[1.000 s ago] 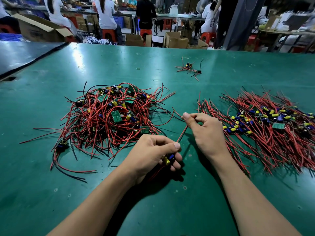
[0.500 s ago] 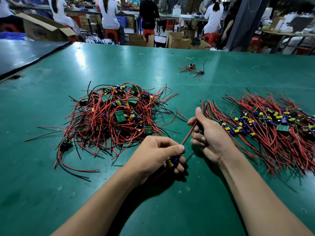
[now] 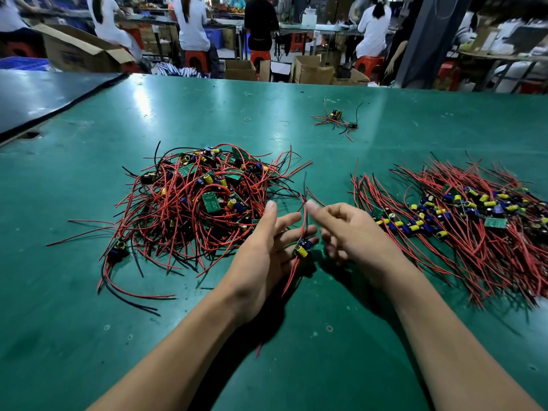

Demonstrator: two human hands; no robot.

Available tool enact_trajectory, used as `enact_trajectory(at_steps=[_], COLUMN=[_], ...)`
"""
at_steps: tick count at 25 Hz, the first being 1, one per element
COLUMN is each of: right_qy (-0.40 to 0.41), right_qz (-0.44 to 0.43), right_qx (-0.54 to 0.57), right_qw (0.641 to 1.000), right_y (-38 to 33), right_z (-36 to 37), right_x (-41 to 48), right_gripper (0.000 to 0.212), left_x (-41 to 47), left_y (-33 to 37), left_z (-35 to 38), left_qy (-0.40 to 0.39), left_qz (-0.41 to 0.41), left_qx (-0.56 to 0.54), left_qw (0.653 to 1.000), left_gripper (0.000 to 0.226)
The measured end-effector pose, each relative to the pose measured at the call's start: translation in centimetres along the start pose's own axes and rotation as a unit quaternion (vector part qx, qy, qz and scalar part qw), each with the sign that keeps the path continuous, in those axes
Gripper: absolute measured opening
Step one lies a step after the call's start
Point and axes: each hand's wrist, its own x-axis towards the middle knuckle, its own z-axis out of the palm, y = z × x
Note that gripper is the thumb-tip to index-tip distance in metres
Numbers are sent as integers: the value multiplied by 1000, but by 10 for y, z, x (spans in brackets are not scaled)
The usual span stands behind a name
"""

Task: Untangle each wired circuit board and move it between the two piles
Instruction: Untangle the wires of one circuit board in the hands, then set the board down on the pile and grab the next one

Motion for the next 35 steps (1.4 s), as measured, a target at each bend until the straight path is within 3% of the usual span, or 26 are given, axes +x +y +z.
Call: enact_trajectory(at_steps=[3, 5, 8, 10, 13, 14, 16, 18, 19, 22, 24, 29, 35], right_qy=[-25, -33, -14, 53, 203, 247, 298, 313, 300, 157, 96, 182, 145], right_qz=[-51, -60, -57, -79, -102, -107, -120, -153, -178, -205, -182, -180, -222], right_qx=[-99, -76, -35, -36, -104, -161, -297, -390, -399, -338, -376, -373, -313], right_qw=[993, 995, 998, 995, 968, 950, 899, 852, 848, 905, 904, 892, 912], right_y=[4, 5, 2, -1, -3, -2, 0, 2, 1, 1, 7, 9, 6], right_z=[8, 10, 7, -1, -19, -25, -31, -29, -25, -11, -4, -13, -2], right_x=[-2, -3, -2, 1, 5, 6, 4, 3, 2, 1, 1, 6, -1], right_gripper=[56, 47, 41, 34, 27, 28, 33, 35, 33, 23, 22, 14, 7], left_x=[1, -1, -9, -14, -17, -17, -13, -8, -7, -3, -2, -1, -1], left_y=[0, 3, 3, -2, -9, -8, -3, 1, 2, 3, 3, 2, 2], left_z=[0, 0, 3, 4, 2, 0, -8, -19, -23, -28, -30, -30, -31], left_qy=[-22, -37, -26, 15, 80, 111, 172, 224, 240, 252, 247, 216, 174], left_qz=[20, 30, 106, 242, 426, 460, 456, 393, 357, 302, 284, 268, 286], left_qx=[-50, -48, 112, 272, 424, 462, 513, 552, 568, 556, 562, 614, 616], left_qw=[998, 998, 988, 931, 795, 750, 707, 700, 702, 732, 737, 711, 713], left_gripper=[75, 80, 60, 37, 22, 20, 22, 28, 30, 32, 36, 43, 45])
